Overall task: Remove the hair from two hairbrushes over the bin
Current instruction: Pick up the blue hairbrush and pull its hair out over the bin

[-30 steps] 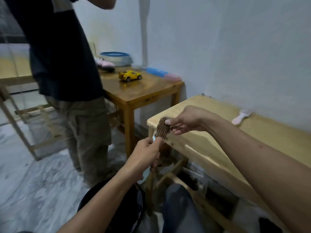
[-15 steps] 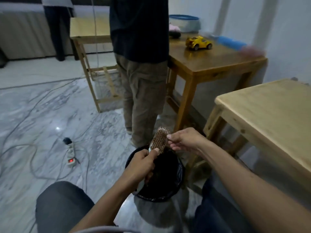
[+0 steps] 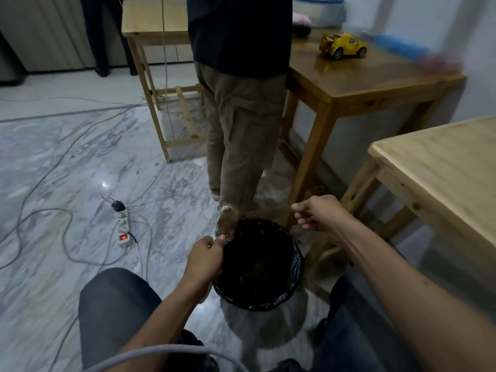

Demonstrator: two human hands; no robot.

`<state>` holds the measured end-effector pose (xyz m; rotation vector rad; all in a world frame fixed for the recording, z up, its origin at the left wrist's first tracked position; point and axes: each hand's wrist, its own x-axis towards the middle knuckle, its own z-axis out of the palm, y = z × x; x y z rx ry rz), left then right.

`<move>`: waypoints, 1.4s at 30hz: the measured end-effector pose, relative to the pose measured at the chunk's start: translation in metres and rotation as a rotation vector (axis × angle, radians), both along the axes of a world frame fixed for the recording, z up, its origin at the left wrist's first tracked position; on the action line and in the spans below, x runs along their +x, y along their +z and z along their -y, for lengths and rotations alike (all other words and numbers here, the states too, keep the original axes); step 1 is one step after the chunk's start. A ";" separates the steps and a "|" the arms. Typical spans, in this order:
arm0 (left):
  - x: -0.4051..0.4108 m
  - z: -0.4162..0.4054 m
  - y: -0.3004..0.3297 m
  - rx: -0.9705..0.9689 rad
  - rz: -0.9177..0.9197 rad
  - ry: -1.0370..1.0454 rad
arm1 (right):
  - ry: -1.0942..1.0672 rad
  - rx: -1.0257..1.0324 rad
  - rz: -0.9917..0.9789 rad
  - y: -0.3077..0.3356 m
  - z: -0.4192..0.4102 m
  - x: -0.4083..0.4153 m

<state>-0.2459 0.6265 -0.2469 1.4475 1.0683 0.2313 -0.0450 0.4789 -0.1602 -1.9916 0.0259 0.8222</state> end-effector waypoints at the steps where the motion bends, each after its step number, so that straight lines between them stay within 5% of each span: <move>1: 0.002 0.002 0.002 0.072 -0.007 -0.035 | 0.036 -0.036 0.007 -0.001 0.001 0.001; 5: 0.011 0.016 0.014 0.343 -0.046 -0.181 | 0.226 -0.038 0.024 -0.001 -0.001 -0.004; 12: 0.016 0.027 0.025 0.527 -0.054 -0.289 | 0.355 0.201 0.037 -0.021 -0.012 -0.017; 16: 0.010 0.011 0.017 0.380 -0.095 -0.218 | 0.254 0.158 0.094 -0.028 -0.010 -0.009; 20: 0.011 0.000 0.018 -0.067 0.049 0.052 | 0.222 0.099 0.161 -0.024 -0.007 -0.007; 30: 0.025 -0.022 0.024 -0.169 0.106 0.256 | 0.026 0.040 0.276 -0.019 0.010 0.005; 36: 0.022 -0.009 0.035 0.337 0.069 -0.103 | 0.366 -0.104 0.205 -0.012 0.009 0.001; 42: 0.028 0.008 0.050 0.616 0.040 -0.248 | 0.380 0.345 -0.044 -0.016 -0.012 -0.010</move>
